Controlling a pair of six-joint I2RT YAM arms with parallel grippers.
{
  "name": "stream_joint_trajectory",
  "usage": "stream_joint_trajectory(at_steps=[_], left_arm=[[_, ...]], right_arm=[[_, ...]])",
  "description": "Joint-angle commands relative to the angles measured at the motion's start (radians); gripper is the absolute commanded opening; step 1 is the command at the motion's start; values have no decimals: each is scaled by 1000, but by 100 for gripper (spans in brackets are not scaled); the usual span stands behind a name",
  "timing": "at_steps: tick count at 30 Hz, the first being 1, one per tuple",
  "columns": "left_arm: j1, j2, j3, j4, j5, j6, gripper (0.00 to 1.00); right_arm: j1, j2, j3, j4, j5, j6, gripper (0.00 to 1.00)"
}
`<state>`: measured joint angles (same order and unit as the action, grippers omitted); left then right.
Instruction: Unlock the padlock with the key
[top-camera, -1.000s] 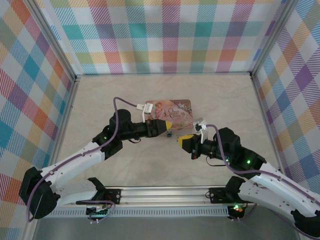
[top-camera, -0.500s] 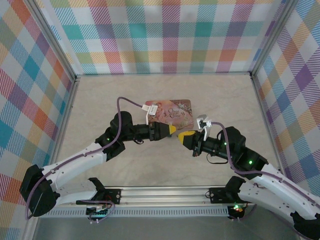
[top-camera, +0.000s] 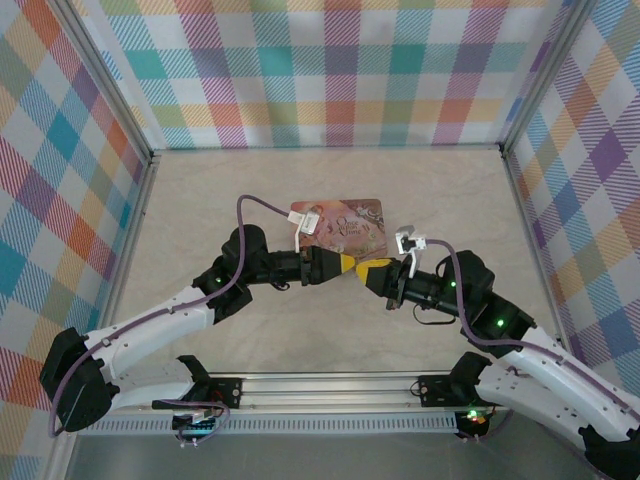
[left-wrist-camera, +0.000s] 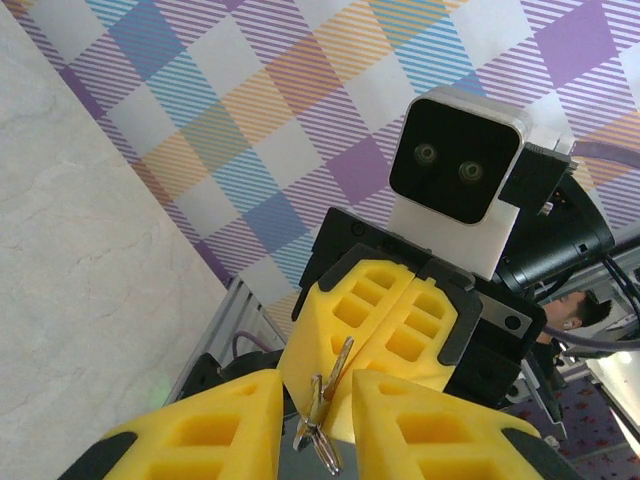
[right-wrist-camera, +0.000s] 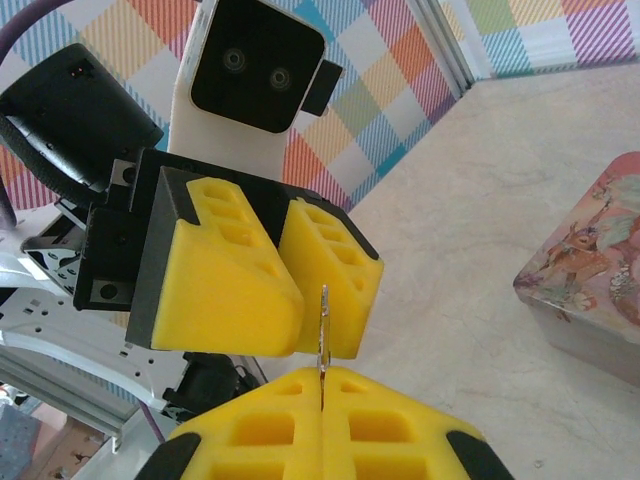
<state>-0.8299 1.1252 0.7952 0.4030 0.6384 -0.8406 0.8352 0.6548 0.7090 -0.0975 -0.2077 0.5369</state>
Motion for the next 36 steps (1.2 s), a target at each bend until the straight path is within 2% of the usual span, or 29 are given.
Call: stream_joint_trajectory(at_steps=[1,3,6,8,10,12,13,15,19,24,28,31,36], left_arm=[[-14,-6,6,40,7,29,24],[-13,-8,6,40,5,29,18],[-13,-10,7,38,4,33,3],[-14,-14,9,23,-1,40,0],[-13,-23,8,4,-18,52,0],[-13,-42,18,-61,-61,86,0],[-13,-50,23,-100,-84,106,0],[-12,-66,47,-194,-135,154,0],[-13,-69,69,-256,-153,189,0],[-13,-45,54,-163,-119,137,0],[-16,-39,34,-92,-108,92,0],[-18,-42,26,-66,-108,78,0],[-20,-40,18,-43,-109,67,0]], right_arm=[[-11,1,-1,41,-39,21,0],[-16,3,-3,41,-47,26,0],[-23,4,-6,38,-50,32,0],[-27,-2,-13,37,-44,39,1],[-35,-11,-17,27,-29,47,14],[-40,-32,-26,-6,25,59,38],[-42,-46,-34,-18,51,64,45],[-44,-81,-52,-39,103,73,50],[-45,-103,-58,-29,91,72,49],[-45,-47,-65,98,-27,83,44],[-45,0,-87,227,-85,109,49],[-45,28,-102,293,-102,133,49],[-45,61,-124,388,-134,170,42]])
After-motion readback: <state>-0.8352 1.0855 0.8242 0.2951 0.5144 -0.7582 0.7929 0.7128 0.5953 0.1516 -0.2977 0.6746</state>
